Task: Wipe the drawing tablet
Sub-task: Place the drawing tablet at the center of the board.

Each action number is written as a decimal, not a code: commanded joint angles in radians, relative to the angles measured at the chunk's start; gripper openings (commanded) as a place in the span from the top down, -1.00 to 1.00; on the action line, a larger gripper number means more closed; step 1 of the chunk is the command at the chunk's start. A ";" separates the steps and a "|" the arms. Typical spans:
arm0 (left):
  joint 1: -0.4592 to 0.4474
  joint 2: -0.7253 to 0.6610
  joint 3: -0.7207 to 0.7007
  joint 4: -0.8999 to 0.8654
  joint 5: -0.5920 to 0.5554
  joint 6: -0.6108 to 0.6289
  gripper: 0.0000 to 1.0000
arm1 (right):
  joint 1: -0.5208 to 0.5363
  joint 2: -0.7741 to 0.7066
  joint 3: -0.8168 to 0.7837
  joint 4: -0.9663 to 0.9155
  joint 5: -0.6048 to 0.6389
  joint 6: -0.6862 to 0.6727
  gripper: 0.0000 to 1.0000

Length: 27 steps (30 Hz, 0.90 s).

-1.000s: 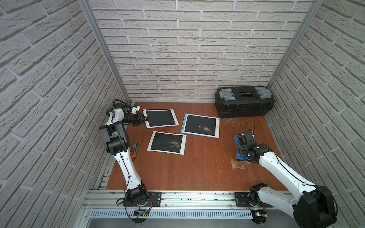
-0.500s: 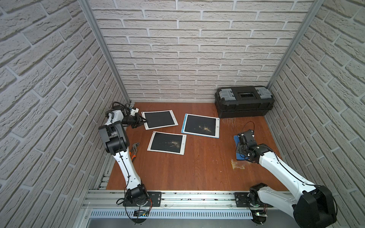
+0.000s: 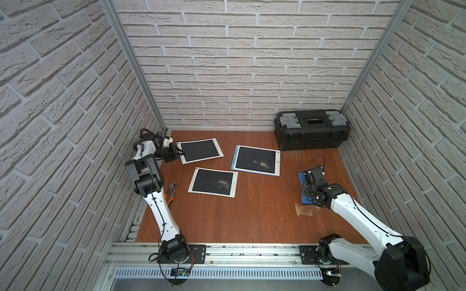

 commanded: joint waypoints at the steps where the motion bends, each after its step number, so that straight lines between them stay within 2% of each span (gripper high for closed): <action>1: -0.008 0.061 0.072 0.004 -0.060 -0.001 0.59 | -0.006 -0.003 -0.007 0.023 0.026 -0.004 0.95; 9: -0.020 0.150 0.148 -0.024 -0.067 -0.004 0.59 | -0.006 -0.001 -0.004 0.017 0.042 -0.007 0.95; 15: -0.026 0.148 0.164 -0.023 -0.084 0.001 0.36 | -0.005 -0.002 -0.003 0.017 0.041 -0.006 0.95; 20: -0.028 0.152 0.168 -0.034 -0.088 0.008 0.34 | -0.006 -0.003 -0.002 0.018 0.036 -0.006 0.95; 23: -0.028 0.151 0.161 -0.034 -0.089 0.016 0.20 | -0.006 -0.003 -0.003 0.020 0.034 -0.006 0.95; 27: -0.029 0.143 0.152 -0.039 -0.102 0.025 0.14 | -0.005 -0.005 -0.003 0.018 0.032 -0.006 0.95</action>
